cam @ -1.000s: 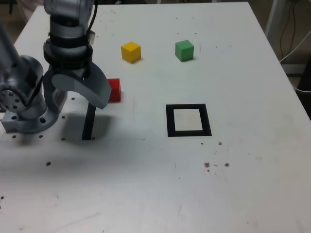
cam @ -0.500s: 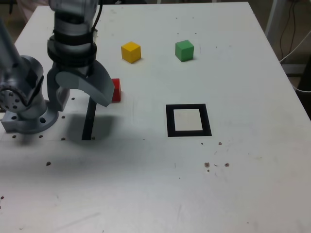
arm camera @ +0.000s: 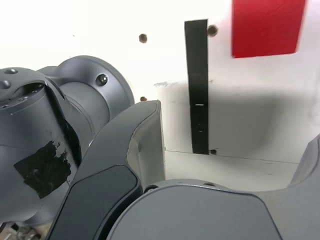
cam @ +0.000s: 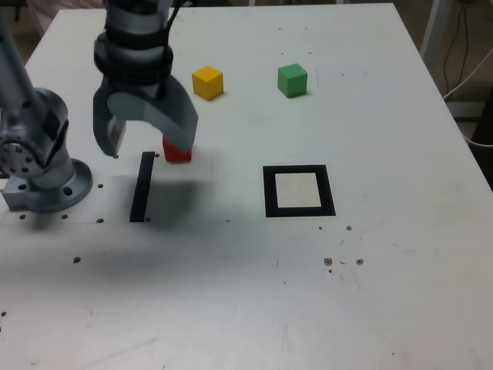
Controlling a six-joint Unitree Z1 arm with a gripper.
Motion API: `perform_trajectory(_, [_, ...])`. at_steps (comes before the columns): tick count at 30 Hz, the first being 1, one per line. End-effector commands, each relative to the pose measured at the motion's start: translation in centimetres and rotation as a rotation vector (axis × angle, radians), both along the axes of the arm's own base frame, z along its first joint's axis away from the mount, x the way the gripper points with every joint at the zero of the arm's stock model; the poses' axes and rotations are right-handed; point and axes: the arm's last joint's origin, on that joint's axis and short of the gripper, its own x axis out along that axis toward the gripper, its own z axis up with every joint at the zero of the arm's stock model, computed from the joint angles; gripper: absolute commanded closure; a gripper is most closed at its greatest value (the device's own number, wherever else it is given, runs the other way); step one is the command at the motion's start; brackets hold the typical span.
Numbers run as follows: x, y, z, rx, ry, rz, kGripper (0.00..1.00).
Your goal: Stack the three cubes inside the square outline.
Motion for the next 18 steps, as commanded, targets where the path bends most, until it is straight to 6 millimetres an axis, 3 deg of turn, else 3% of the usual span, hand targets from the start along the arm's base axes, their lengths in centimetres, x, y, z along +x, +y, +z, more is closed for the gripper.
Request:
perform_trajectory(1, [0.2, 0.5, 0.1, -0.002, 0.009, 0.009, 0.01])
perform_trajectory(9, [0.5, 2.6, -0.3, -0.019, 0.015, 0.052, 0.01])
perform_trajectory(18, [2.2, 5.8, -1.3, -0.035, 0.028, 0.095, 0.01])
